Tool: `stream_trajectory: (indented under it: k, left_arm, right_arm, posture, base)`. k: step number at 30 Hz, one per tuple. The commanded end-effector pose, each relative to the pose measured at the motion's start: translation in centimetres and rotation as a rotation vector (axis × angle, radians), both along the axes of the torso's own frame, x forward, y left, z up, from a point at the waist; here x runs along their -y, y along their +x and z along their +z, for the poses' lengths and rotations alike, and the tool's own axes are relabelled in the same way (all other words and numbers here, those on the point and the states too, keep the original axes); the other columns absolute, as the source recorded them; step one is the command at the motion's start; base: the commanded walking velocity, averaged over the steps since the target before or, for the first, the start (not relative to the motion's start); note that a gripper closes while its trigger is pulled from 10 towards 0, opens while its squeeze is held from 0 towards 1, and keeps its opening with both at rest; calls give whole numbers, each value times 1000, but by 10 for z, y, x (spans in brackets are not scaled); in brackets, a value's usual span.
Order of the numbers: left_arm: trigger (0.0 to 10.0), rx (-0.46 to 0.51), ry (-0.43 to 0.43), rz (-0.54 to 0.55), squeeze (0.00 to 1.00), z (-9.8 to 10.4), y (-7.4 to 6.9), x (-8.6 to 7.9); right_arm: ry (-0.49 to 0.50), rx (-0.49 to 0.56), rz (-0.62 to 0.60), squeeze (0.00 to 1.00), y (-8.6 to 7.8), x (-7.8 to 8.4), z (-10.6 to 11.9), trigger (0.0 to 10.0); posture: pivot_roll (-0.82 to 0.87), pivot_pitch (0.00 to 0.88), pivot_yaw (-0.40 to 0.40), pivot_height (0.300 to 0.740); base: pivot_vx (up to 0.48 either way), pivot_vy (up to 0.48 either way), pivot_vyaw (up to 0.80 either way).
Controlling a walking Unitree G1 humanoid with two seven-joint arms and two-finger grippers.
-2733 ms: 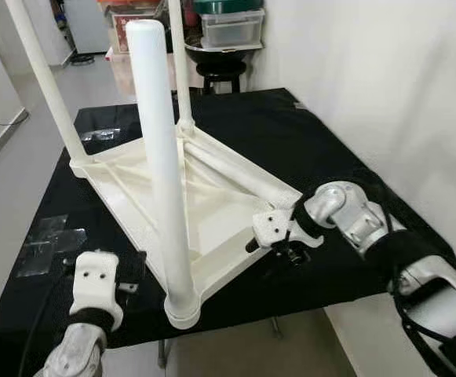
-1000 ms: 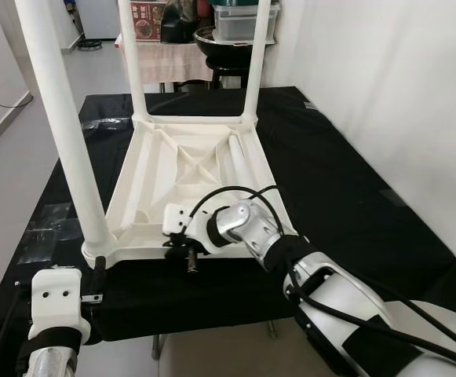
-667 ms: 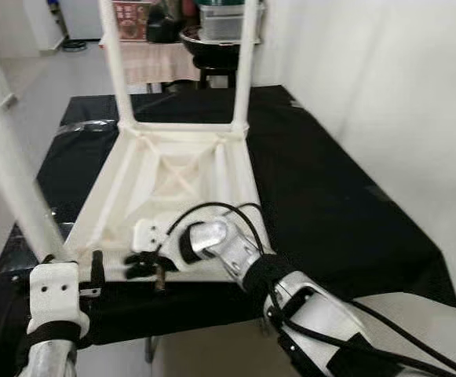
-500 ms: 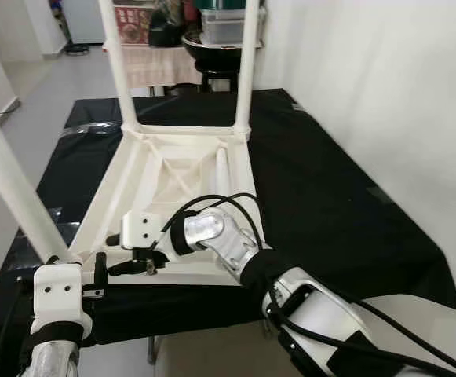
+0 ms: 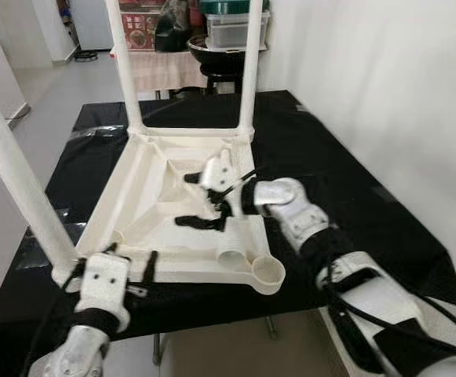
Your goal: Building children table
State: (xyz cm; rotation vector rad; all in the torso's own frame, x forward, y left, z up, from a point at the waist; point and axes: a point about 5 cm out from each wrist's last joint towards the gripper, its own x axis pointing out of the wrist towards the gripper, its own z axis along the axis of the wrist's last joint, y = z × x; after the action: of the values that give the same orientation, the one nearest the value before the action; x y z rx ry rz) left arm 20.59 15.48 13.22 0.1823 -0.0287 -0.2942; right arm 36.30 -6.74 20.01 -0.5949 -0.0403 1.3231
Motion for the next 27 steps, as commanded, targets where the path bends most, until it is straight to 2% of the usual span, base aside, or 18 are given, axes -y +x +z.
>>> stream_trajectory:
  k: [1, 3, 5, 6, 9, 14, 17, 19, 21, 23, 27]
  left_arm:
    - [10000, -61, 4, -98, 0, -8, -3, 8]
    - [10000, -61, 4, -98, 0, -8, -3, 8]
    - [10000, -90, 1, -163, 0, -12, -4, 13]
    - [10000, -90, 1, -163, 0, -12, -4, 13]
    - [10000, -97, 7, -197, 0, -12, 0, 15]
    - [10000, -120, 40, -242, 0, -16, -1, 15]
    - [10000, -123, 55, -248, 0, -17, 0, 14]
    - [10000, -123, 57, -247, 0, -17, 0, 14]
    - [10000, -121, 69, -250, 0, -17, 0, 13]
    - [10000, -118, 74, -251, 0, -17, 0, 13]
    - [10000, -117, 75, -251, 0, -17, 1, 13]
  right_arm:
    - [-10, -26, 79, 0, -7, 6, 0, 10000]
    - [-10, -26, 79, 0, -7, 6, 0, 10000]
    - [-42, -69, 136, 0, -17, 26, -2, 10000]
    - [-42, -69, 136, 0, -17, 26, -2, 10000]
    - [-74, -113, 134, 0, -29, 46, -6, 10000]
    - [-82, -123, 89, 0, -34, 47, -14, 10000]
    - [-121, -88, -71, 0, -24, 45, -27, 10000]
    - [-136, -83, -119, 0, -20, 45, -30, 10000]
    - [-151, -113, -210, 0, -17, 46, -38, 10000]
    - [-161, -132, -233, 0, -17, 47, -41, 10000]
    - [-178, -158, -203, 0, -22, 47, -43, 10000]
  posture:
    - [1, 0, -2, 740]
    - [1, 0, -2, 740]
    - [-13, 0, 13, 740]
    - [-13, 0, 13, 740]
    - [-24, 0, 26, 740]
    - [-30, 0, 36, 740]
    - [-30, 0, 42, 740]
    - [-30, 0, 41, 740]
    - [-32, 0, 42, 740]
    - [-30, 0, 41, 740]
    - [-31, 0, 40, 740]
  base:
    - [0, 0, 0]
    - [0, 0, 0]
    - [0, 0, 0]
    - [0, 0, 0]
    - [0, 0, 0]
    - [0, 0, 0]
    - [0, 0, 0]
    - [0, 0, 0]
    - [0, 0, 0]
    - [0, 0, 0]
    - [0, 0, 0]
